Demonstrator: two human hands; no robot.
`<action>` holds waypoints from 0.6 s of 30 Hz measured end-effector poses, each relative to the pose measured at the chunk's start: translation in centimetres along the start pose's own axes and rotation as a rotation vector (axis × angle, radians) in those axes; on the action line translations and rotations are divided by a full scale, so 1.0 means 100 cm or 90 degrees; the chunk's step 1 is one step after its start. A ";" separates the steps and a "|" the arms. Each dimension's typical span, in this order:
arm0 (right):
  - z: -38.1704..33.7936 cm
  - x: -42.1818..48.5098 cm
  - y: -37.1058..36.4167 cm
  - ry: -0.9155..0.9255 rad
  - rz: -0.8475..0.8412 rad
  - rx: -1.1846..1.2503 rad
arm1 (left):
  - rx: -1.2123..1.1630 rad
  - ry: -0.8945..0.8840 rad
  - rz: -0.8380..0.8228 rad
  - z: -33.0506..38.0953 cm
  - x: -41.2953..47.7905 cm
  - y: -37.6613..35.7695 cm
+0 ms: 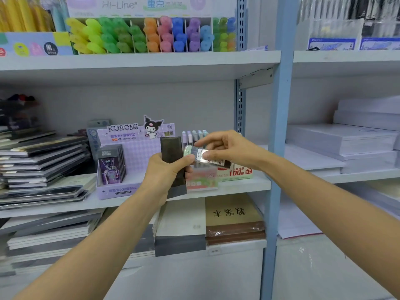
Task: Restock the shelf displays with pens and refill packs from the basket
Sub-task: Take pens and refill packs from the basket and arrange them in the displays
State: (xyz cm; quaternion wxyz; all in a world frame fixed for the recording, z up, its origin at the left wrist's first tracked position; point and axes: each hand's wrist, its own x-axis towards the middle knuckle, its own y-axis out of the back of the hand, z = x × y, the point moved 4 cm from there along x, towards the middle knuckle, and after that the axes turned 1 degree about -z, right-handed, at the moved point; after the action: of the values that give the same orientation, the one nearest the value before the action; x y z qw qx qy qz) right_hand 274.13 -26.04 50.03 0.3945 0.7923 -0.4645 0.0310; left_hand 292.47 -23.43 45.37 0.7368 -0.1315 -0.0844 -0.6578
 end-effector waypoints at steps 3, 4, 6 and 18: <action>0.002 -0.004 0.005 -0.015 -0.030 -0.015 | -0.032 0.010 -0.022 0.001 0.002 -0.007; 0.004 -0.005 0.011 -0.018 -0.016 -0.010 | -0.061 0.024 -0.038 0.001 0.002 -0.009; 0.009 -0.005 0.027 -0.030 0.062 0.018 | -0.127 0.073 -0.065 -0.001 0.002 -0.013; 0.051 0.004 0.076 -0.024 0.416 0.034 | -0.059 -0.007 -0.121 -0.005 0.010 -0.012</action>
State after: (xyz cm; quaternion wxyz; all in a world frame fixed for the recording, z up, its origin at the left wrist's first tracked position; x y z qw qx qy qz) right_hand 267.00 -31.63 51.19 0.3340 0.6118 -0.7003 0.1539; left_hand 291.43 -24.68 45.25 0.6636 -0.1606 -0.0704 -0.7273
